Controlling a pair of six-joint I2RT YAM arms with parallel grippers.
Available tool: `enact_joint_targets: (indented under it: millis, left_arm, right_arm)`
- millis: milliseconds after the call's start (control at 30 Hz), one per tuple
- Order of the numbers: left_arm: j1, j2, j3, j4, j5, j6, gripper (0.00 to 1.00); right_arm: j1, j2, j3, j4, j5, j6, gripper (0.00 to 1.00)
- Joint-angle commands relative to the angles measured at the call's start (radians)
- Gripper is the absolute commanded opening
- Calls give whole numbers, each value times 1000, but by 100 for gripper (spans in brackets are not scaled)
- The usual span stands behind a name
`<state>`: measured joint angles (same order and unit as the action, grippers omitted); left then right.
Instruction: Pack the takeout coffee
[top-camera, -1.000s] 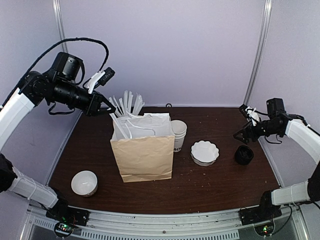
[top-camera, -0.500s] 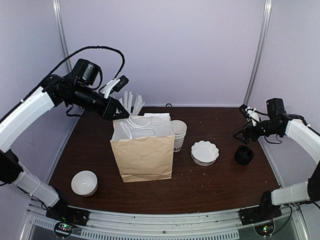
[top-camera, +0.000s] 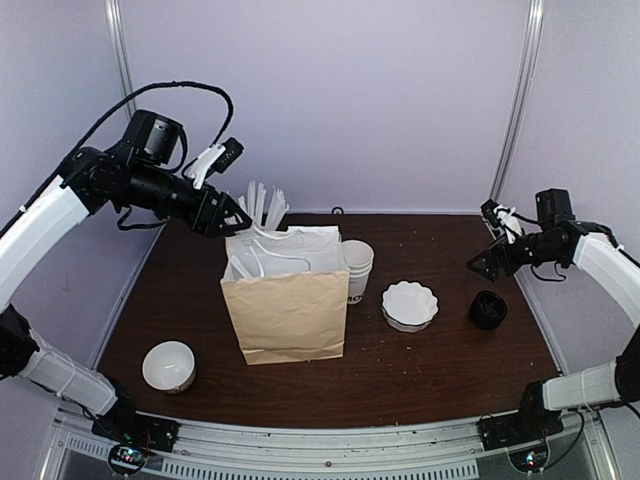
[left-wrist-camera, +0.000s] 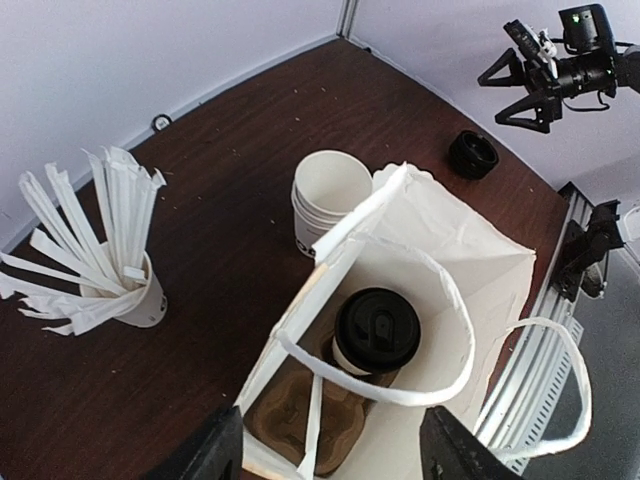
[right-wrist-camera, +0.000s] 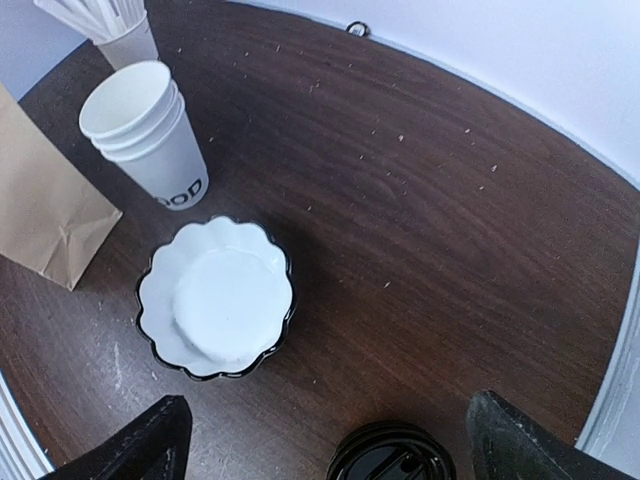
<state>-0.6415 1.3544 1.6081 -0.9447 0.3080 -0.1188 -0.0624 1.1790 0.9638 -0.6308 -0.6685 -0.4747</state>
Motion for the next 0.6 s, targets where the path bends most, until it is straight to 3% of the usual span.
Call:
enact_joint_targets:
  millis: [0, 233, 433, 567]
  left_arm:
    - [0, -49, 45, 18, -195, 76, 68]
    - [34, -88, -56, 112, -532, 163, 81]
    - [180, -102, -139, 205, -531, 122, 83]
    - [207, -103, -167, 250, -549, 84, 83]
  right_arm:
    - [-4, 32, 147, -35, 49, 67, 100]
    - [-4, 92, 335, 1, 274, 289, 99]
    - [-3, 48, 438, 14, 243, 375, 99]
    - [-4, 10, 500, 7, 176, 431, 99]
